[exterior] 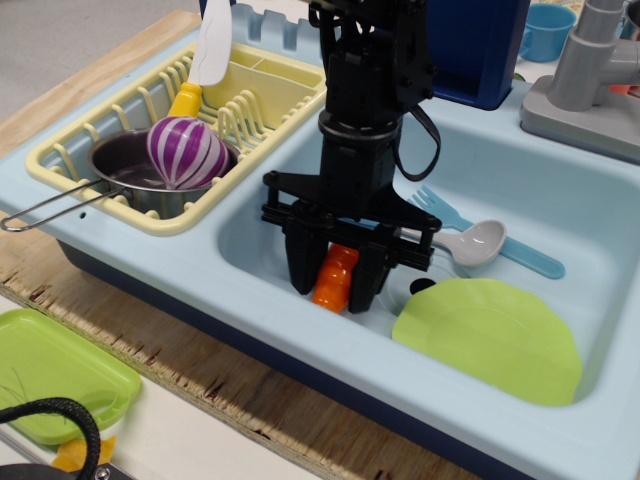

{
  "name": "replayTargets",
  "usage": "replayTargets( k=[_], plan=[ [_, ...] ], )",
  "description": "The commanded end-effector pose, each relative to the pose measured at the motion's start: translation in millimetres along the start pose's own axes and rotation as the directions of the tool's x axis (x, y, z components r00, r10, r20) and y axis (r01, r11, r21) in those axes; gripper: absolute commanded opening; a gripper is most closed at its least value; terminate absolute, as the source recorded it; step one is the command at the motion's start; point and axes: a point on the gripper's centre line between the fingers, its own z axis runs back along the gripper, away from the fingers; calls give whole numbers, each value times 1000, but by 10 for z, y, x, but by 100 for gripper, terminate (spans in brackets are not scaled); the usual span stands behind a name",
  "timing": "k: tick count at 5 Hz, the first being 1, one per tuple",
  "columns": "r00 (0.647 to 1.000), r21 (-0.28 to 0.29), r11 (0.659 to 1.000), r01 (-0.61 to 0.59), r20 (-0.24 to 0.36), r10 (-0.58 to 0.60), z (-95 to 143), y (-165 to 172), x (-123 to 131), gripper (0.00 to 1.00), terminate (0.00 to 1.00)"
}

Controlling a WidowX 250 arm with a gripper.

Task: Put carrot on plate

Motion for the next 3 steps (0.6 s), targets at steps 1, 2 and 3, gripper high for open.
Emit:
replayTargets(
  k=[1, 2, 3],
  plan=[
    [987, 35, 999, -23, 163, 17, 648, -29, 25, 0, 0],
    [978, 64, 997, -52, 203, 38, 904, -6, -27, 0, 0],
    [980, 41, 999, -17, 200, 8, 896, -158, -72, 0, 0]
  ],
)
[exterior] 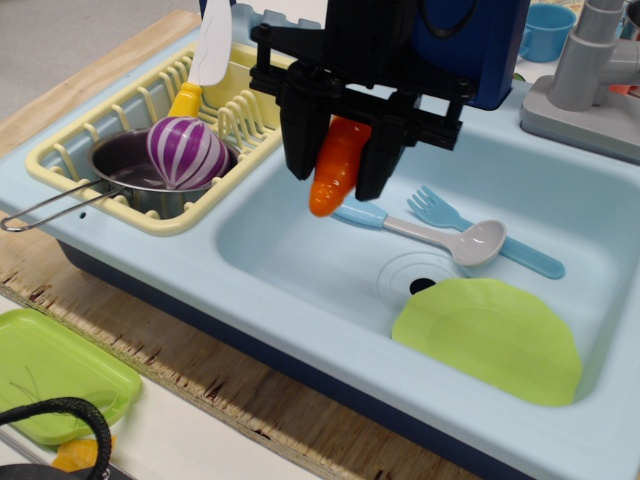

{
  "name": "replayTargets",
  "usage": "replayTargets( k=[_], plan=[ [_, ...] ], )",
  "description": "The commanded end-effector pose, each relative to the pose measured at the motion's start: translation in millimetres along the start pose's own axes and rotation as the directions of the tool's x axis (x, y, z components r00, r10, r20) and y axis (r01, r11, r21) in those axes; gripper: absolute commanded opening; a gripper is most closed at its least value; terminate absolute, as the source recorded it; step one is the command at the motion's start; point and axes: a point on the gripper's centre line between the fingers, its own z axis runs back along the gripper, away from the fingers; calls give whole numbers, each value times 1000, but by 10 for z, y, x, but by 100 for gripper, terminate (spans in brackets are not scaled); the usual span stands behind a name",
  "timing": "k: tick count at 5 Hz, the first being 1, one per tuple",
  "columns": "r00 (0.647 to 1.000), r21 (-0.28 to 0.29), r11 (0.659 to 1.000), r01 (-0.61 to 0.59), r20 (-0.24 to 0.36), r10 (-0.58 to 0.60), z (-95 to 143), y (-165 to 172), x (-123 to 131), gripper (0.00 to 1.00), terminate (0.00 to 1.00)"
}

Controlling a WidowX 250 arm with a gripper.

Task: Put carrot on plate

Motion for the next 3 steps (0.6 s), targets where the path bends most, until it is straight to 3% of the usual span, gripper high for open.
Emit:
replayTargets(
  k=[1, 3],
  plan=[
    [997, -52, 995, 81, 19, -80, 20, -393, -59, 0, 0],
    [988, -88, 984, 152, -3, -153, -59, -785, -165, 0, 0]
  ],
)
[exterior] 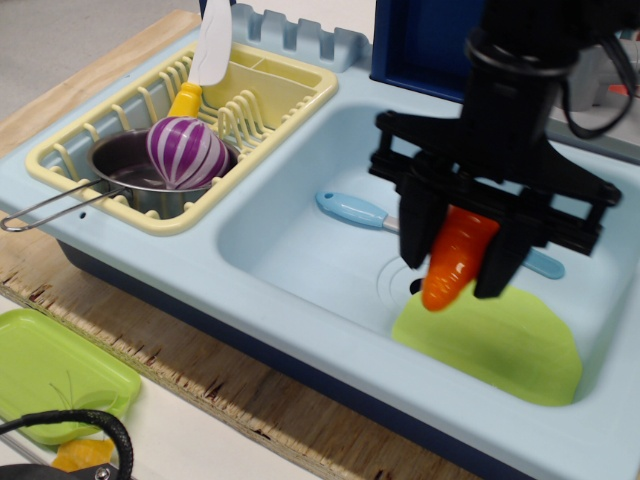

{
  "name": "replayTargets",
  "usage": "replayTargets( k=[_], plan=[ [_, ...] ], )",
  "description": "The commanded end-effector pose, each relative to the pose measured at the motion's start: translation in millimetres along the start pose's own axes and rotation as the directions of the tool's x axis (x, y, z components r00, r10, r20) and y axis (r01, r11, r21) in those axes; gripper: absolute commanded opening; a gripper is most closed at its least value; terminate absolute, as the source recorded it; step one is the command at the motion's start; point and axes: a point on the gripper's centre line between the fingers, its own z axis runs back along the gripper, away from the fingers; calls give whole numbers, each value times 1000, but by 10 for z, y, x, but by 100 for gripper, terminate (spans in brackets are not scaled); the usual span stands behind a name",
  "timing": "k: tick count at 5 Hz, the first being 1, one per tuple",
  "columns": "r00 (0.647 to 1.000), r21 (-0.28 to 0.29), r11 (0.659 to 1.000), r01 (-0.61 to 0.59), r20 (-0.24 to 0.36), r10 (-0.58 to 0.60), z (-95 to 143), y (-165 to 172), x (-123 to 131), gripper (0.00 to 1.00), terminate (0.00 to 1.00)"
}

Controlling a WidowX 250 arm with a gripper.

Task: Put carrot on plate

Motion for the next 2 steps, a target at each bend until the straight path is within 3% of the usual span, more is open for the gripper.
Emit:
replayTargets(
  k=[1, 2],
  plan=[
    [999, -31, 999, 30, 32, -29, 60, -137, 18, 0, 0],
    [1000, -45, 999, 24, -1, -24, -111, -100, -10, 0, 0]
  ],
)
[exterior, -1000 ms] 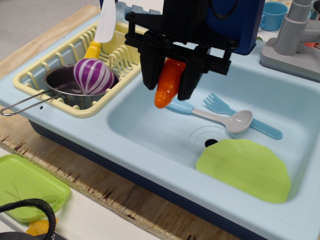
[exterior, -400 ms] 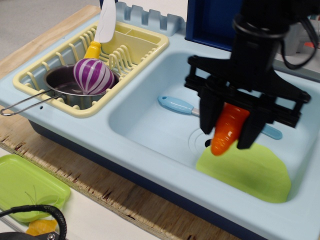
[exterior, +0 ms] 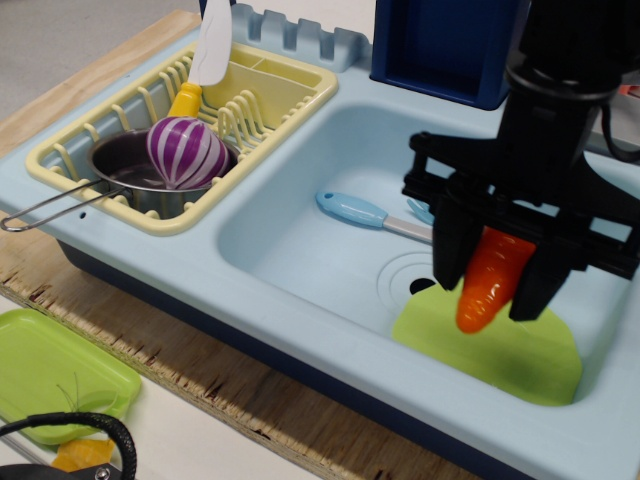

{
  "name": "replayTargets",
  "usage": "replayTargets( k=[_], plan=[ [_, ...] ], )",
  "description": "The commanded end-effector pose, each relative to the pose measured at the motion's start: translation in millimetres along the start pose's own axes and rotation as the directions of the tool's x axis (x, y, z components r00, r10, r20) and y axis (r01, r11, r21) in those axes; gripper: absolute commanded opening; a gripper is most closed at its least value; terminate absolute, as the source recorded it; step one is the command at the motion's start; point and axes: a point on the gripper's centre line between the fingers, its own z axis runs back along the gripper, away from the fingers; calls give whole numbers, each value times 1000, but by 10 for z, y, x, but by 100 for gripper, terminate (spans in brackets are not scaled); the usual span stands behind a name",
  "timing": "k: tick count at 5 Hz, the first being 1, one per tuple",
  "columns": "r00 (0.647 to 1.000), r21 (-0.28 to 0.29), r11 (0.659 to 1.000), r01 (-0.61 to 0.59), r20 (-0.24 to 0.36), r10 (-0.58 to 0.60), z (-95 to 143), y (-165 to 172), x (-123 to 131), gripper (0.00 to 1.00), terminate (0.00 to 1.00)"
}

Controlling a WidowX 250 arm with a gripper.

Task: Put carrot on plate

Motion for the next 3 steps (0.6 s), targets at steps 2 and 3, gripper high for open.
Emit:
replayTargets(
  k=[2, 3],
  plan=[
    [995, -73, 996, -50, -88, 43, -543, 228, -17, 0, 0],
    [995, -63, 997, -52, -91, 47, -606, 261, -5, 0, 0]
  ],
)
